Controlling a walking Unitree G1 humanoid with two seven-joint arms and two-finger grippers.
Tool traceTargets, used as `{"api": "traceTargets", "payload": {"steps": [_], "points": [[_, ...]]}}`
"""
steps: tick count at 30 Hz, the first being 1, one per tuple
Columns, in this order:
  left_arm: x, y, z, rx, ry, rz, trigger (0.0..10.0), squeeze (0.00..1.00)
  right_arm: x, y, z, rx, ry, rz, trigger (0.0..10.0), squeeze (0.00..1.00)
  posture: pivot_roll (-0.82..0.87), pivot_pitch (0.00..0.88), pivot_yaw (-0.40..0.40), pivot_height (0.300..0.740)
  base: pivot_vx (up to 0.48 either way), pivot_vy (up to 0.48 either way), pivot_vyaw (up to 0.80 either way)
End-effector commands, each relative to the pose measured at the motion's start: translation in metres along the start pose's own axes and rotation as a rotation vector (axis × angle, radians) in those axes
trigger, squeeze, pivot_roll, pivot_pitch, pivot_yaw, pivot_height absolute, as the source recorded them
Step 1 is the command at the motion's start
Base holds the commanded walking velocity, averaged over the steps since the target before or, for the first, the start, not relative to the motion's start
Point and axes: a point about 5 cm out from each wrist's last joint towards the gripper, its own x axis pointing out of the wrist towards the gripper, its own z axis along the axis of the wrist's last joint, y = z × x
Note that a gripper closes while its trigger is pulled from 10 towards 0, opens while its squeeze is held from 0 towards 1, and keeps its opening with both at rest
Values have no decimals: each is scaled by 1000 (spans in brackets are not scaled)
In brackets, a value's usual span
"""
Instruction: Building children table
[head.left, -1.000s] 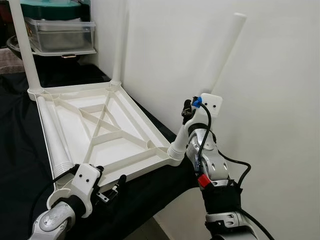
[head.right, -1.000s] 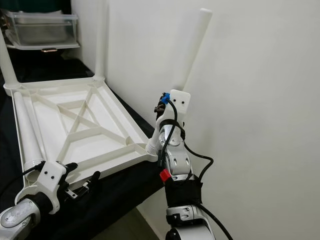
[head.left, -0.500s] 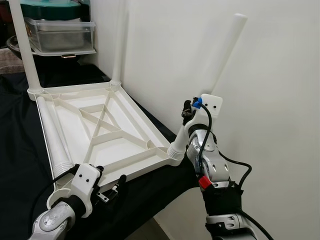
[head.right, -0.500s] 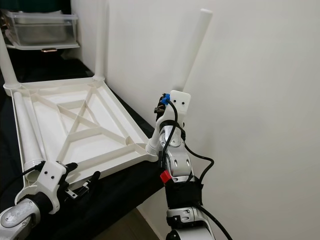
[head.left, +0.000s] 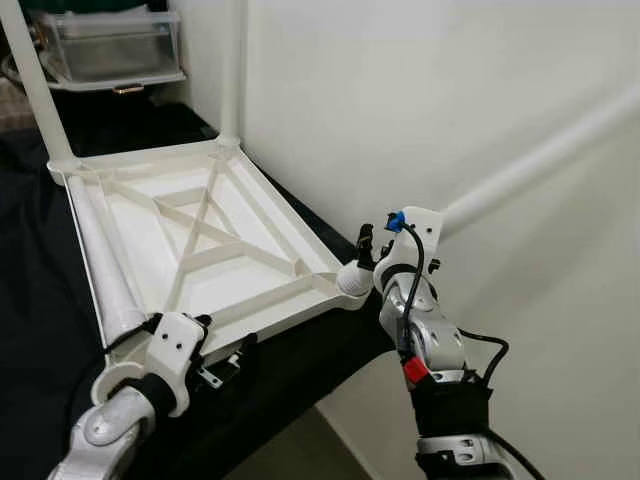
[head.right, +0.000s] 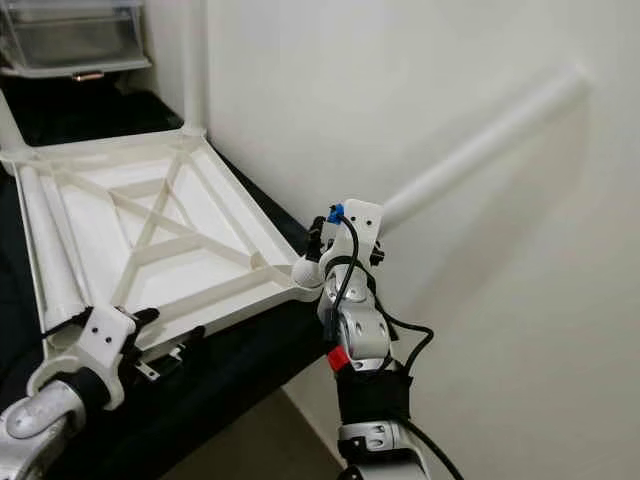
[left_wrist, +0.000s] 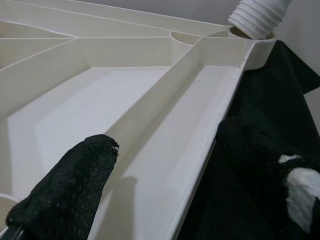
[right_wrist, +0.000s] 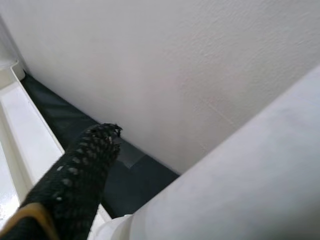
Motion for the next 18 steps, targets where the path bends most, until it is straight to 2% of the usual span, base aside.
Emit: {"api": "traceTargets", "payload": {"steps": [1,5,7,8,10,11,12,15,16,17,18], "points": [[0,-4,-9,-13,48,-13,10000,0,-1,-1,4,21,-11,1,10000,1000,118,0,-184,740,0,0,0],[0,-4,-10,-12,49,-13,10000,0,-1,0,9,25,-33,11,10000,1000,114,0,-181,740,0,0,0],[0,-4,-10,-12,50,-13,10000,0,-1,-1,9,27,-27,11,9647,1000,113,0,-180,740,0,0,0],[0,-4,-10,-10,50,-12,10000,0,0,-3,7,41,-18,11,0,1000,114,0,-181,740,0,0,0],[0,-3,-10,-9,50,-11,10000,0,1,-5,6,61,-6,11,0,1000,113,0,-181,740,0,0,0],[0,-3,-10,-8,50,-10,10000,0,2,-6,4,82,3,14,0,635,114,0,-181,740,0,0,0],[0,-3,-10,-7,51,-9,10000,0,3,-8,6,104,-2,23,0,0,114,0,-181,740,0,0,0],[0,-3,-11,-7,52,-8,10000,0,4,-7,9,148,-11,42,0,0,113,0,-181,740,0,0,0],[0,-3,-11,-7,54,-8,10000,0,5,-6,16,200,-40,67,0,0,113,0,-181,740,0,0,0],[0,-3,-11,-7,54,-8,10000,0,5,-6,16,200,-40,67,0,0,113,0,-181,740,0,0,0],[0,-3,-12,-7,55,-8,10000,0,6,-4,25,256,-82,107,0,0,110,0,-178,740,0,0,0]]}}
